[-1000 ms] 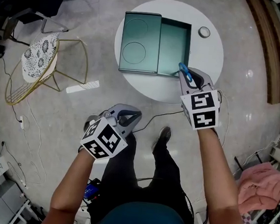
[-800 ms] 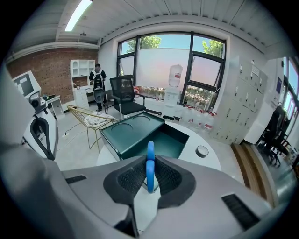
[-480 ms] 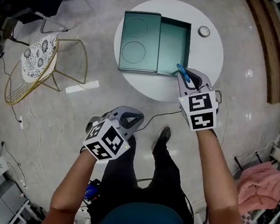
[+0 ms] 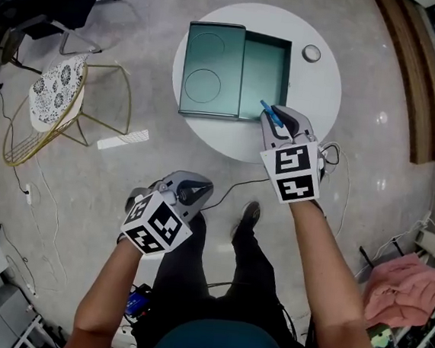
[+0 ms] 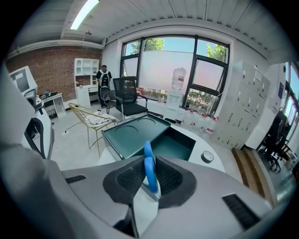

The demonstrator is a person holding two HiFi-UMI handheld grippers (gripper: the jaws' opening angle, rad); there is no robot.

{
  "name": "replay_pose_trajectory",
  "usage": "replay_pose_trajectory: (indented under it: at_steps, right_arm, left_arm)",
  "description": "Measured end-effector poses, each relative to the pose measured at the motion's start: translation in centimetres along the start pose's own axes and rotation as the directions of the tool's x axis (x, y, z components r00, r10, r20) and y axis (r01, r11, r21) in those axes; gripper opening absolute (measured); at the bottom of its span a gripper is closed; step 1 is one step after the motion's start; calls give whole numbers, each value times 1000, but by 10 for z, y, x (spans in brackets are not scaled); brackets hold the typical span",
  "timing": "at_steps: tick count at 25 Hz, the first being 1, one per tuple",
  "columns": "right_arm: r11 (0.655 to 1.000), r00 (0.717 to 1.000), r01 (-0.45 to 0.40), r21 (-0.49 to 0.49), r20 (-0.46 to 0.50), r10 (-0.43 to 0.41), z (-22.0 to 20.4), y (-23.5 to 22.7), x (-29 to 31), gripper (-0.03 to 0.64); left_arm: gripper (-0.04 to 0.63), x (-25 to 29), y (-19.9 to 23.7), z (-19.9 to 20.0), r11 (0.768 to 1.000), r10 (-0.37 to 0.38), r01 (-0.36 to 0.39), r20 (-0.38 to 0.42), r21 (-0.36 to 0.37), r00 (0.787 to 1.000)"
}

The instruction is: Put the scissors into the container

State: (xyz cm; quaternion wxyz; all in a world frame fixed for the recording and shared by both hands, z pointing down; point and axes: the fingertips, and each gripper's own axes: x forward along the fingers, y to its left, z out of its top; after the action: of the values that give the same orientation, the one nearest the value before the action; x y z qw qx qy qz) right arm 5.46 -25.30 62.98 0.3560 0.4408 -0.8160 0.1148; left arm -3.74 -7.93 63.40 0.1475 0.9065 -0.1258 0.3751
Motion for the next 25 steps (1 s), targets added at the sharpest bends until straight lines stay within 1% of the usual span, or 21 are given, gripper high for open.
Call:
replay_pose_trajectory:
  at_steps: [12,18,22,25]
  right_arm:
    - [999,1000,-2,-37,-7,2,8,4,9,70]
    - [998,1000,-7,-63,-1,7,20,3,25,71]
    - [996,1000,-17,-93,-16,15,24,6,37,72]
    - [994,999,-38,-100,-15,37,24,11,43,78]
  left_arm:
    - [18,-7,9,0,1000,16,-16,6,-8,1000]
    - [18,-8,15,-1,1000,24,-24,5,-13,1000]
    - [18,-8,18,-1,999,29,-29,9,-16,1000]
    - [18,-9,21,-4,999,35,-35,9,-21,999]
